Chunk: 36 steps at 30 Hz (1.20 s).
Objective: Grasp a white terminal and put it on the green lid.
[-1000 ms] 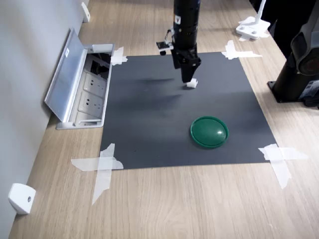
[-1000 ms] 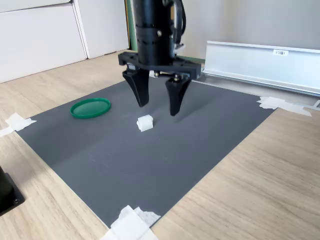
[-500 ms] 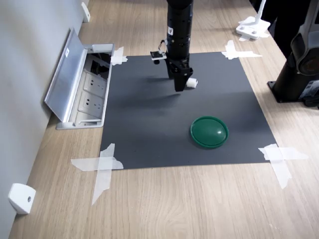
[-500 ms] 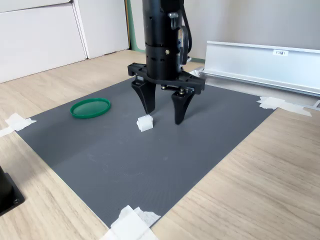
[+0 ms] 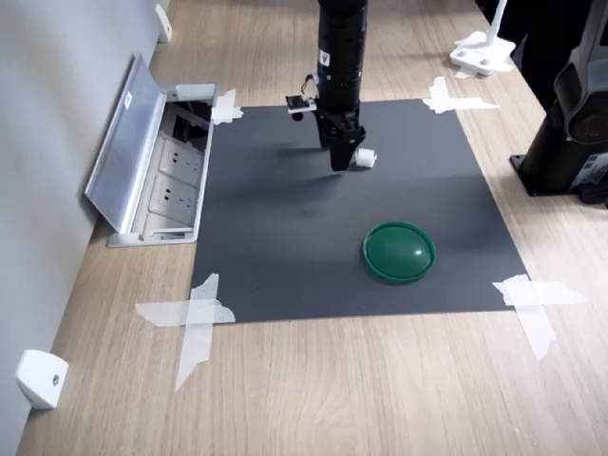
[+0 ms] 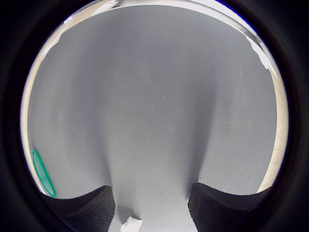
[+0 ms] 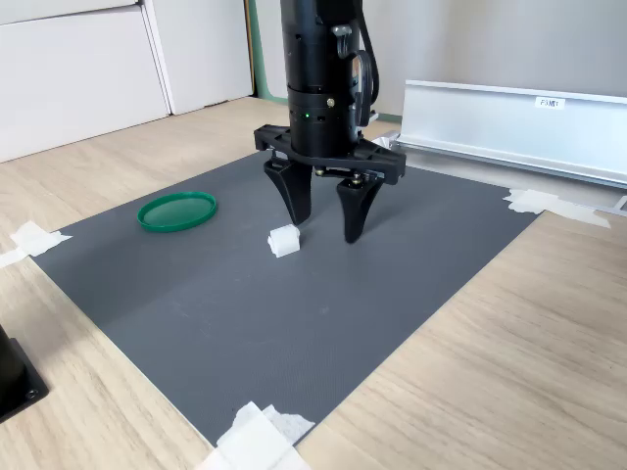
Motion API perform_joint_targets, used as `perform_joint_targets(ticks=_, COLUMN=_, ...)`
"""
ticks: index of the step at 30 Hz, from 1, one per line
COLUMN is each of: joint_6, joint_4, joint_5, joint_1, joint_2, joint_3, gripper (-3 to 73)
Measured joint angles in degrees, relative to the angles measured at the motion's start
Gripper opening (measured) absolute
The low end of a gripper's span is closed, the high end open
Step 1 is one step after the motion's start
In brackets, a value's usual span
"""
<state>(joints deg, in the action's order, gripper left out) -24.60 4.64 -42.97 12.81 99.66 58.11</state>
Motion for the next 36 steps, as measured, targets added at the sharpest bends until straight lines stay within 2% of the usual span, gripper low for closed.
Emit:
perform_joint_targets(ticks=11, joint_6=0.16, joint_4=-0.49, joint_5=-3.2, joint_1=0.0, joint_2=-0.79, joint_3=0.0, gripper=63.9)
perform_joint_targets(ticks=23, joint_6=0.16, joint_4=-0.73, joint_5=-9.09, joint_1=0.0, joint_2=-10.81, joint_3=-1.21, gripper=63.8)
perform_joint_targets(ticks=30, joint_6=0.16, joint_4=-1.1, joint_5=-7.71, joint_1=0.0, joint_2=-15.43, joint_3=-8.11, gripper=63.7)
perform_joint_targets(ticks=36, joint_6=-0.04, joint_4=-1.1, joint_5=-3.7, joint_1=0.0, joint_2=-14.96, joint_3=-9.41, gripper=63.7)
